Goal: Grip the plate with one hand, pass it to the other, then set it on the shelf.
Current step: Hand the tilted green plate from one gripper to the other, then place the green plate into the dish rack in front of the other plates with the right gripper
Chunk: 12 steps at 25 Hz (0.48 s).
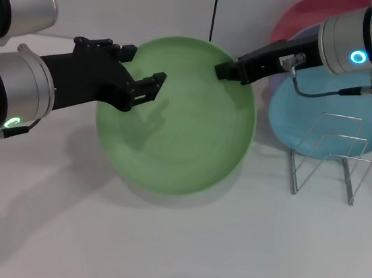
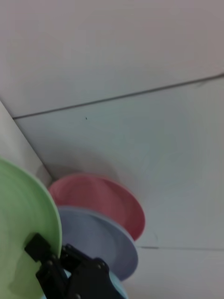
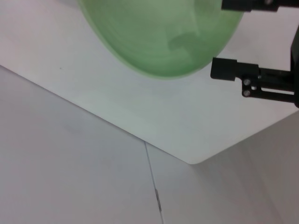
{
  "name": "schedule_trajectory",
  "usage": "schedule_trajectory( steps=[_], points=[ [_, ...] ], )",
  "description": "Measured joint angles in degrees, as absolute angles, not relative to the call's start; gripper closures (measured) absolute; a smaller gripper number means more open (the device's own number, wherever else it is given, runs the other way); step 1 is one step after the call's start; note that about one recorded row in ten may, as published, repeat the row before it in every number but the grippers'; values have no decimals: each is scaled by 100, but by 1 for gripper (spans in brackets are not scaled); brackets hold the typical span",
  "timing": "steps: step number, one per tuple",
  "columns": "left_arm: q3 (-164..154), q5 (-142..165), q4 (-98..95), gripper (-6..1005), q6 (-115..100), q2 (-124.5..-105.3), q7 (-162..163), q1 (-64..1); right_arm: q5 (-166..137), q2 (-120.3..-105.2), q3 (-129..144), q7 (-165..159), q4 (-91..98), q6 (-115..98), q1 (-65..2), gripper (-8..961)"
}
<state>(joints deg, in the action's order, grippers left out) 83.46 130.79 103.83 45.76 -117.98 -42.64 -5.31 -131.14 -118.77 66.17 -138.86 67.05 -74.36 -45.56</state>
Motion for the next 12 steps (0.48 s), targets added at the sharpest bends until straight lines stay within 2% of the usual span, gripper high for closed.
schedule_trajectory(
  steps=[4, 7, 12],
  points=[
    [8415, 13054, 10409, 512, 4619, -11792, -4325, -531, -13147, -11875, 6634, -13924, 6803, -7431, -4532, 888],
    [8473, 13053, 10495, 273, 4640, -11794, -4375, -482, -13188, -11881, 6636, -13957, 6905, -7444, -4484, 888],
    [8527, 13087, 10711, 122, 4740, -11791, -4400, -415, -13296, -11882, 6635, -14013, 6935, -7387, -4474, 888]
  ],
)
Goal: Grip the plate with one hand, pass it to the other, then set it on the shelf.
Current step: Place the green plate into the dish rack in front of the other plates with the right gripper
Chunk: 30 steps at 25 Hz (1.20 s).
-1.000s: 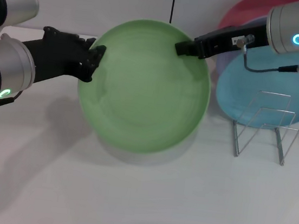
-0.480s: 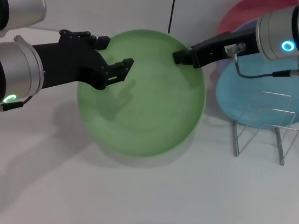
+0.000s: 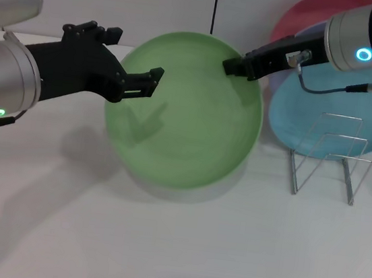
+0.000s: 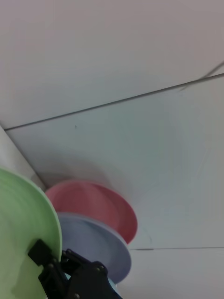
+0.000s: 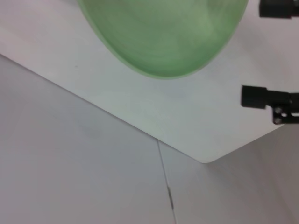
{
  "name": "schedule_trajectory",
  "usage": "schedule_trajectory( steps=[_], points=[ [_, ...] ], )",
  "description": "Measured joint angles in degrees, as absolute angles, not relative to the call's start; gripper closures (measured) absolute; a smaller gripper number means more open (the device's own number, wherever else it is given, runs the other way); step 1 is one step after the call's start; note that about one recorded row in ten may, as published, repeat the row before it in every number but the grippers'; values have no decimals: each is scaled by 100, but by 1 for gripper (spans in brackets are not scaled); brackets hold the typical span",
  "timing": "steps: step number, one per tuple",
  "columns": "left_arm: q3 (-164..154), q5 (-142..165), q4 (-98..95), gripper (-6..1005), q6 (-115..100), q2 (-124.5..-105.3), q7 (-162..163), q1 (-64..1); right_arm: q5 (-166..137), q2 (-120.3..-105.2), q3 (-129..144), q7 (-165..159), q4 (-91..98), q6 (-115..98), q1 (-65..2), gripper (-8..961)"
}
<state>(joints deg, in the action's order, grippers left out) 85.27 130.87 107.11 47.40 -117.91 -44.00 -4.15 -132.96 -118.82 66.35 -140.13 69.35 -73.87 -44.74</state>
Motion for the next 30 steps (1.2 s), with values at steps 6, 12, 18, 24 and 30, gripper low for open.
schedule_trajectory(
  steps=[6, 12, 18, 24, 30],
  points=[
    [8816, 13109, 10745, 128, 4616, -11807, -4528, -353, -13319, -11883, 6619, -14021, 7240, -7430, -4400, 889],
    [8858, 13114, 10746, 129, 4010, -11812, -4684, -136, -13327, -11877, 6580, -14035, 8074, -7769, -4164, 889],
    [8773, 13101, 10559, 129, 3173, -11817, -4830, 83, -13875, -11868, 6579, -14044, 9167, -8361, -4028, 888],
    [8568, 13087, 10351, 130, 2601, -11819, -4855, 154, -14465, -11855, 6554, -13974, 9964, -8776, -3946, 888],
    [8486, 13075, 10144, 130, 2433, -11831, -4844, 125, -14976, -11853, 6600, -13769, 10542, -9084, -3928, 889]
  ],
)
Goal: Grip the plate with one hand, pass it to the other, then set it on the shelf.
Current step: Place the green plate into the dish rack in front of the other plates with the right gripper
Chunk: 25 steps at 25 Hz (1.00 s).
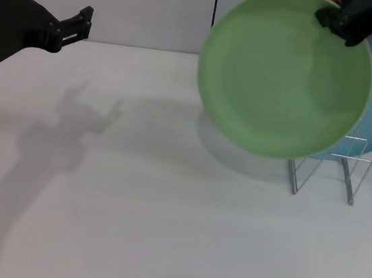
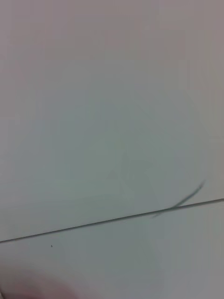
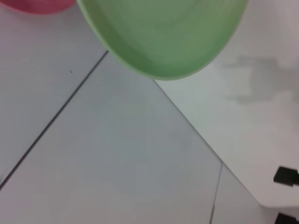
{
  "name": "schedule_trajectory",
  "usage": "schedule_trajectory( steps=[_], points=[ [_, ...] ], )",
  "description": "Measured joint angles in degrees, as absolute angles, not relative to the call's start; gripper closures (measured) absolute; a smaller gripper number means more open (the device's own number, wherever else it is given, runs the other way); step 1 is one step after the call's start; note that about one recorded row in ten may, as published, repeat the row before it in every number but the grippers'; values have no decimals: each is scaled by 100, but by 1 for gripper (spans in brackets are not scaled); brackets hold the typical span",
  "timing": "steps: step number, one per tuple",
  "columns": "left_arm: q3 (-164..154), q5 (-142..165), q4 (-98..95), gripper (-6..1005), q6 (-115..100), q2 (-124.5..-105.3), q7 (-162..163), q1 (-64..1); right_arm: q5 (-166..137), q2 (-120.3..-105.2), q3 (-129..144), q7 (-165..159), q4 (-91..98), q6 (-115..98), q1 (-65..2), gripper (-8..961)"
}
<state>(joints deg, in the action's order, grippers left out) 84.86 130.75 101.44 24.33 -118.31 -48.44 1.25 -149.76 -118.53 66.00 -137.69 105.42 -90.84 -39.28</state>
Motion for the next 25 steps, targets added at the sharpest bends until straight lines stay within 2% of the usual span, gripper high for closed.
schedule_trajectory(
  steps=[12, 18, 25],
  points=[
    [8180, 13060, 9916, 131, 1748, -11830, -4797, 278, -15222, -11820, 6541, -12896, 11043, -9484, -3978, 888],
    [8058, 13034, 9629, 132, 1502, -11839, -4780, 229, -15053, -11875, 6451, -11963, 10963, -9295, -3809, 888],
    [8031, 12880, 9465, 132, 1414, -11839, -4774, 180, -14711, -11863, 6169, -11138, 10892, -9139, -3708, 888]
  ],
)
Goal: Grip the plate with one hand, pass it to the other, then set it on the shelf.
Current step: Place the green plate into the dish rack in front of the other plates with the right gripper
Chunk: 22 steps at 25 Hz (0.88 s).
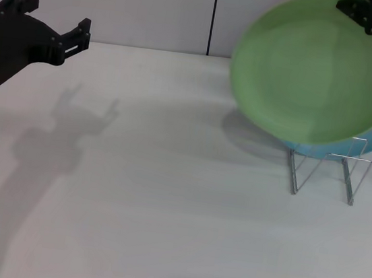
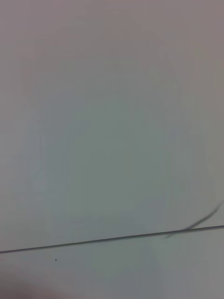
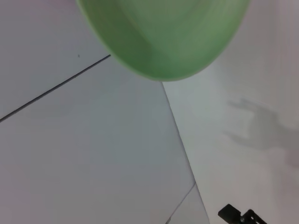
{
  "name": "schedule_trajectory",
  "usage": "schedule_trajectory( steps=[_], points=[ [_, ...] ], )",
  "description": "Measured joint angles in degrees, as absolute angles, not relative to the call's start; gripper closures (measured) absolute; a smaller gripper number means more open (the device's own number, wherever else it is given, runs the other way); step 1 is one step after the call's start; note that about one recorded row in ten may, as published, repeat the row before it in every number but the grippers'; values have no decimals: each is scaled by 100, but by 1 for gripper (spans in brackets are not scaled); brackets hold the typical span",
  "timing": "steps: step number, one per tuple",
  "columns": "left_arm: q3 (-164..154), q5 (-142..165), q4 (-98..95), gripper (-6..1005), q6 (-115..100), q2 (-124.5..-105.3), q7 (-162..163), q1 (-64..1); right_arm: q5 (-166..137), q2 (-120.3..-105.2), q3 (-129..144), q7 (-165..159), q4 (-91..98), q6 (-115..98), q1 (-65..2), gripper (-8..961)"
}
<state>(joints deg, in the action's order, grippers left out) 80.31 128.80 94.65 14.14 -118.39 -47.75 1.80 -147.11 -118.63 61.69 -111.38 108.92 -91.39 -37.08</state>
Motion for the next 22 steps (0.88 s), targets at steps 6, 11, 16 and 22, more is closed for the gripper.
schedule_trajectory(
  steps=[6, 11, 16, 22],
  points=[
    [7995, 12832, 9424, 133, 1381, -11838, -4773, 175, -14709, -11859, 6094, -10814, 10921, -9122, -3632, 889],
    [7932, 12823, 9425, 133, 1379, -11839, -4772, 174, -14723, -11870, 6137, -10801, 11112, -9147, -3443, 889],
    [7900, 12823, 9423, 133, 1379, -11833, -4772, 146, -14736, -11880, 6260, -10797, 11304, -9232, -3266, 890],
    [7852, 12823, 9413, 133, 1379, -11830, -4777, 130, -14836, -11882, 6262, -10798, 11360, -9297, -3200, 889]
  ],
)
